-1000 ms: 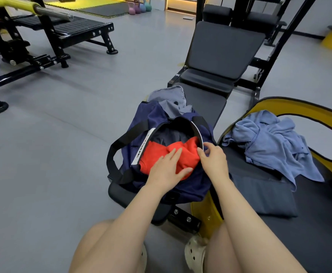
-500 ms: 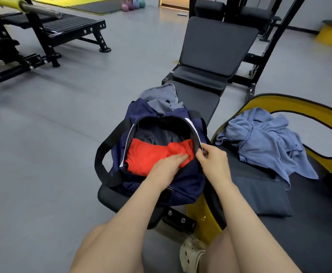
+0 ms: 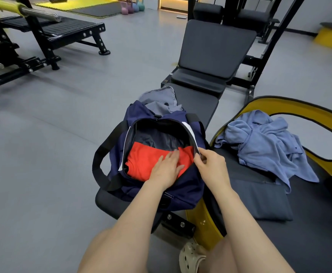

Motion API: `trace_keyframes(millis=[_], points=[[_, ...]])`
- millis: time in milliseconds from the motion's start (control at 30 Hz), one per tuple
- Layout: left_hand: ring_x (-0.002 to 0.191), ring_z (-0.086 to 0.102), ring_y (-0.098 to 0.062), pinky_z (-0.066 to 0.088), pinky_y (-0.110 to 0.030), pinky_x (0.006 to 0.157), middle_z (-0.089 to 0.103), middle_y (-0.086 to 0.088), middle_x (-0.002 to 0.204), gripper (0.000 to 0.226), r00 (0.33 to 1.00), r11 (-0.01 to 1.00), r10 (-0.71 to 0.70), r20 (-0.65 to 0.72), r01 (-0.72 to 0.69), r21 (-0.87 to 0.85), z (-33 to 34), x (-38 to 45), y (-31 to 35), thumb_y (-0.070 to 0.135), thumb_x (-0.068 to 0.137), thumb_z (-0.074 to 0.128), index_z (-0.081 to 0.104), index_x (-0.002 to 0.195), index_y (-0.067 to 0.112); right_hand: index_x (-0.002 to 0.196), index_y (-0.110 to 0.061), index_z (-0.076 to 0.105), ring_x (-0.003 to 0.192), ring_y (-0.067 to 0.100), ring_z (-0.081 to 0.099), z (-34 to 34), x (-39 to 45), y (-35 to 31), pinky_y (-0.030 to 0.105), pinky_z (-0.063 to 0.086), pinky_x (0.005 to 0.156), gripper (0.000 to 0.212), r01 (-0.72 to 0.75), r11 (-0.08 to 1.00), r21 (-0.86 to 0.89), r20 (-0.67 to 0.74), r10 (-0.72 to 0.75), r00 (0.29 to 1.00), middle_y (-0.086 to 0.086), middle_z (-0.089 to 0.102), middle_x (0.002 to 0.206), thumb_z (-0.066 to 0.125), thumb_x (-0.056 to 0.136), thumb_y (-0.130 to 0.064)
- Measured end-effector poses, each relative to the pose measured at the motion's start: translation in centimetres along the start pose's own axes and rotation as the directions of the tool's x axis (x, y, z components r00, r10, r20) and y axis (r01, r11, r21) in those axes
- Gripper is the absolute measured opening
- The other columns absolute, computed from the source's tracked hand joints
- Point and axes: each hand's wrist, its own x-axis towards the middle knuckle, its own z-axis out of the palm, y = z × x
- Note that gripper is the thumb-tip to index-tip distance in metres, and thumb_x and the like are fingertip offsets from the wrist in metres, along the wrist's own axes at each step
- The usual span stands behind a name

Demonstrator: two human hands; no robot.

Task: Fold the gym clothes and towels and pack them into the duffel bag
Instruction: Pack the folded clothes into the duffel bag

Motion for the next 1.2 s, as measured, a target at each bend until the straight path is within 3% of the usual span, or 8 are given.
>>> trace_keyframes(millis=[100, 233, 500, 667, 833, 1000, 1100, 1200], points=[[0.147, -0.002, -0.016, 0.005, -0.04, 0.118, -0.001, 0.004, 0.16, 0.052, 0.965, 0.958, 0.209, 0.159, -0.235, 0.163, 0.2, -0.1, 0.5, 0.024, 0.104, 0.023, 0.005, 0.152, 0.022, 0.073, -0.007, 0.05, 0.058, 0.022, 0.045, 0.0, 0.0, 0.3, 0.038, 0.041, 0.057, 0.025, 0.033, 0.998, -0.056, 0.024, -0.032, 0.999, 0.004, 0.045, 0.062, 0.049, 0.093, -0.021], [0.147, -0.008, -0.016, 0.002, -0.043, 0.119, -0.01, 0.004, 0.159, 0.053, 0.933, 0.911, 0.198, 0.301, -0.288, 0.294, 0.5, -0.6, 0.4, 0.02, 0.103, 0.02, -0.002, 0.152, 0.022, 0.084, -0.007, 0.06, 0.067, 0.024, 0.055, -0.1, -0.1, 0.7, 0.041, 0.047, 0.065, 0.025, 0.053, 0.991, -0.123, 0.056, -0.047, 0.997, 0.008, 0.055, 0.072, 0.048, 0.096, -0.026], [0.147, -0.008, -0.016, -0.006, -0.041, 0.117, -0.008, 0.006, 0.159, 0.056, 0.999, 0.911, 0.012, 0.035, -0.025, 0.412, -0.2, -1.9, -1.9, 0.046, 0.102, 0.013, -0.009, 0.15, 0.028, 0.077, -0.012, 0.056, 0.06, 0.018, 0.046, 0.1, 0.2, 0.9, 0.034, 0.039, 0.057, 0.027, -0.006, 0.999, -0.031, 0.019, 0.007, 1.0, 0.0, 0.046, 0.063, 0.048, 0.096, -0.029], [0.146, -0.014, -0.027, -0.003, -0.054, 0.115, -0.012, 0.006, 0.159, 0.055, 0.967, 0.906, -0.245, 0.075, 0.201, 0.372, -0.4, -3.5, -3.6, 0.05, 0.1, 0.01, -0.005, 0.15, 0.033, 0.1, -0.021, 0.061, 0.087, 0.018, 0.052, 1.5, 0.6, 1.0, 0.032, 0.044, 0.074, 0.022, 0.044, 0.999, -0.007, 0.099, -0.043, 0.994, -0.001, 0.054, 0.087, 0.045, 0.097, -0.035], [0.144, -0.019, -0.028, 0.0, -0.052, 0.117, -0.021, 0.005, 0.157, 0.058, 0.944, 0.924, -0.307, 0.123, 0.264, 0.277, 0.1, -4.8, -3.9, 0.049, 0.1, 0.012, -0.012, 0.15, 0.03, 0.153, -0.023, 0.015, 0.143, 0.013, 0.02, 3.8, 0.2, 0.9, 0.037, 0.025, 0.115, 0.063, 0.065, 0.994, -0.082, 0.356, -0.032, 0.934, -0.009, 0.022, 0.156, 0.036, 0.1, -0.048], [0.14, -0.031, -0.026, -0.011, -0.053, 0.113, -0.033, 0.007, 0.152, 0.059, 0.938, 0.937, -0.312, 0.15, 0.278, 0.213, 1.1, -5.5, -4.7, 0.048, 0.101, 0.012, -0.021, 0.147, 0.03, 0.152, -0.028, -0.01, 0.148, 0.019, -0.01, 5.1, 0.0, 0.5, 0.047, 0.01, 0.119, 0.065, 0.087, 0.962, -0.26, 0.471, 0.048, 0.881, -0.008, -0.012, 0.16, 0.02, 0.1, -0.052], [0.143, -0.023, -0.026, -0.011, -0.05, 0.114, -0.023, 0.002, 0.156, 0.057, 0.961, 0.929, -0.268, 0.069, 0.239, 0.283, 0.9, -5.3, -4.4, 0.049, 0.099, 0.004, -0.015, 0.149, 0.027, 0.151, -0.03, -0.01, 0.148, 0.019, -0.01, 5.3, 0.1, 0.6, 0.046, 0.009, 0.119, 0.06, 0.065, 0.963, -0.261, 0.445, 0.06, 0.893, -0.009, -0.012, 0.16, 0.016, 0.101, -0.05], [0.146, 0.015, -0.022, 0.01, -0.043, 0.117, 0.022, -0.004, 0.157, 0.069, 0.994, 0.927, -0.094, -0.057, 0.108, 0.36, 0.7, -4.9, -3.3, 0.043, 0.09, -0.002, 0.023, 0.15, 0.02, 0.149, -0.035, -0.01, 0.148, 0.016, -0.009, 5.4, 0.2, 1.1, 0.045, 0.009, 0.12, 0.064, 0.055, 0.974, -0.218, 0.42, 0.043, 0.906, -0.008, -0.008, 0.161, 0.004, 0.091, -0.06]])
